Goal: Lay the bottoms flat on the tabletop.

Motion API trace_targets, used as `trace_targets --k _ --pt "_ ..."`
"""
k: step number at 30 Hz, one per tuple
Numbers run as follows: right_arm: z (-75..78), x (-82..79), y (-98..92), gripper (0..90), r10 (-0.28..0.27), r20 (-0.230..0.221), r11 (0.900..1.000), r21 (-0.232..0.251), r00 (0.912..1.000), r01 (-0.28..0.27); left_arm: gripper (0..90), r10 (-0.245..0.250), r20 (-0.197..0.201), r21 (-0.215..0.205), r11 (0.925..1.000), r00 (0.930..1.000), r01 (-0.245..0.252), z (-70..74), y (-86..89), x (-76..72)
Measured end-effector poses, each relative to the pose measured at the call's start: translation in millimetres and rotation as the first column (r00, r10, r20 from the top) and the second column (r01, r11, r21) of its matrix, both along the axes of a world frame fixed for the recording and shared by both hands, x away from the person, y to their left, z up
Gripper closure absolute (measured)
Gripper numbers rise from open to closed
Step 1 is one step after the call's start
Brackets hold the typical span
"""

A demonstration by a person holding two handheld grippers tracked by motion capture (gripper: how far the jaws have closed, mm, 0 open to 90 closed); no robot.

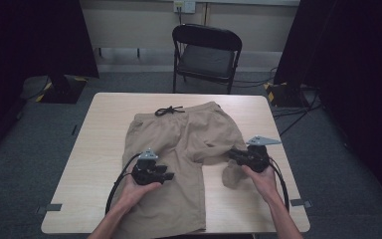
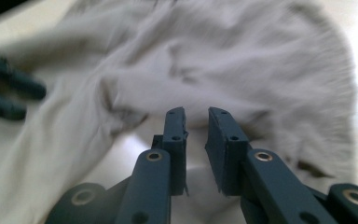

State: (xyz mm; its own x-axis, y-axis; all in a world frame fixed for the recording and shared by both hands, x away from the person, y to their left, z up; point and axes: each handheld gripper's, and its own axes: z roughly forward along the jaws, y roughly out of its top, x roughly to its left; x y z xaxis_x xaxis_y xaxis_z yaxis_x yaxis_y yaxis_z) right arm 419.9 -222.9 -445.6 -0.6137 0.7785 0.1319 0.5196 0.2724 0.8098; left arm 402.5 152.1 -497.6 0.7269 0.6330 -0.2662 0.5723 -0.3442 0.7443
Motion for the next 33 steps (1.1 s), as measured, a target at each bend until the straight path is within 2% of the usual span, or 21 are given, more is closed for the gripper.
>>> trace_targets --k 1,2,3,6,7,8,12,15,16,17,18,19,21,24,27,29,30,32,33 --pt "0.0 0.0 0.0 76.7 0.000 0.000 1.000 0.000 1.0000 0.000 50.8 0.000 0.000 0.000 1.0000 1.0000 0.000 0.0 0.0 0.0" --pt "-9.8 5.5 5.9 70.8 0.006 -0.033 0.999 -0.041 0.9994 -0.007 50.8 -0.002 -0.005 -0.010 1.0000 1.0000 0.002 -0.3 0.5 0.0" --pt "-14.9 9.2 7.5 68.4 -0.004 -0.041 0.998 -0.061 0.9992 0.001 50.8 -0.003 -0.005 -0.011 0.9999 1.0000 0.003 -0.4 0.8 0.0" --pt "-26.5 20.0 10.0 62.8 -0.034 -0.065 0.996 -0.081 0.9973 0.029 50.5 -0.005 -0.007 -0.017 0.9998 1.0000 0.005 -0.9 1.7 0.5" --pt "-26.5 20.0 10.0 62.8 -0.034 -0.065 0.996 -0.081 0.9973 0.029 50.5 -0.005 -0.007 -0.017 0.9998 1.0000 0.005 -0.9 1.7 0.5" --pt "-34.2 25.9 12.8 57.9 -0.045 -0.069 0.992 -0.120 0.9966 0.037 50.5 -0.007 -0.012 -0.026 0.9996 0.9999 0.007 -1.2 2.8 1.0" --pt "-40.2 28.3 19.4 48.8 -0.062 -0.039 0.984 -0.167 0.9973 0.055 50.4 -0.003 -0.010 -0.034 0.9994 0.9999 0.002 -2.0 3.0 0.9" --pt "-44.0 29.4 22.8 50.1 -0.075 -0.028 0.980 -0.189 0.9968 0.069 49.9 -0.002 -0.010 -0.035 0.9994 0.9999 0.001 -2.0 2.9 0.8" --pt "-47.3 29.1 26.1 55.9 -0.079 0.005 0.972 -0.221 0.9968 0.079 49.8 -0.002 -0.010 -0.036 0.9994 0.9999 0.002 -2.0 2.6 0.7" --pt "-47.2 29.1 26.3 64.3 -0.089 0.006 0.972 -0.220 0.9960 0.088 49.9 -0.002 -0.010 -0.037 0.9993 0.9999 0.002 -2.1 2.6 0.7" --pt "-47.2 29.5 25.6 70.3 -0.098 0.010 0.971 -0.217 0.9952 0.097 49.8 -0.001 -0.011 -0.037 0.9993 0.9999 0.001 -2.1 2.7 0.8" --pt "-46.9 29.4 24.7 80.4 -0.094 0.008 0.973 -0.213 0.9955 0.094 49.9 -0.001 -0.011 -0.037 0.9993 0.9999 0.000 -2.1 2.8 0.8" --pt "-44.7 27.6 23.2 87.5 -0.080 -0.019 0.980 -0.182 0.9966 0.075 49.9 0.000 -0.012 -0.037 0.9993 0.9999 0.000 -2.1 2.8 0.8" --pt "-36.1 19.4 21.9 88.7 -0.026 -0.032 0.990 -0.137 0.9992 0.022 49.7 0.001 -0.012 -0.036 0.9994 0.9999 -0.001 -1.9 2.3 0.6" --pt "-19.8 5.6 18.8 88.9 0.010 -0.016 0.999 -0.049 0.9998 -0.011 49.6 -0.001 -0.015 -0.033 0.9995 0.9999 0.000 -1.6 2.4 0.7" --pt "-8.7 -4.7 17.8 89.1 0.045 -0.008 0.999 -0.004 0.9989 -0.045 49.3 0.004 -0.022 -0.038 0.9993 0.9997 -0.005 -1.6 2.7 1.0" --pt "-3.7 -10.0 17.8 89.1 0.061 -0.003 0.998 0.010 0.9981 -0.061 48.2 0.010 -0.038 -0.052 0.9986 0.9992 -0.012 -1.8 3.4 1.7" --pt "5.3 -20.6 17.6 89.1 0.101 0.000 0.994 0.045 0.9949 -0.101 48.6 0.023 -0.045 -0.055 0.9982 0.9987 -0.025 -1.2 3.5 1.9" --pt "7.7 -23.4 17.4 89.1 0.114 0.000 0.992 0.054 0.9935 -0.113 48.7 0.020 -0.035 -0.046 0.9987 0.9992 -0.022 -0.4 3.1 1.4"
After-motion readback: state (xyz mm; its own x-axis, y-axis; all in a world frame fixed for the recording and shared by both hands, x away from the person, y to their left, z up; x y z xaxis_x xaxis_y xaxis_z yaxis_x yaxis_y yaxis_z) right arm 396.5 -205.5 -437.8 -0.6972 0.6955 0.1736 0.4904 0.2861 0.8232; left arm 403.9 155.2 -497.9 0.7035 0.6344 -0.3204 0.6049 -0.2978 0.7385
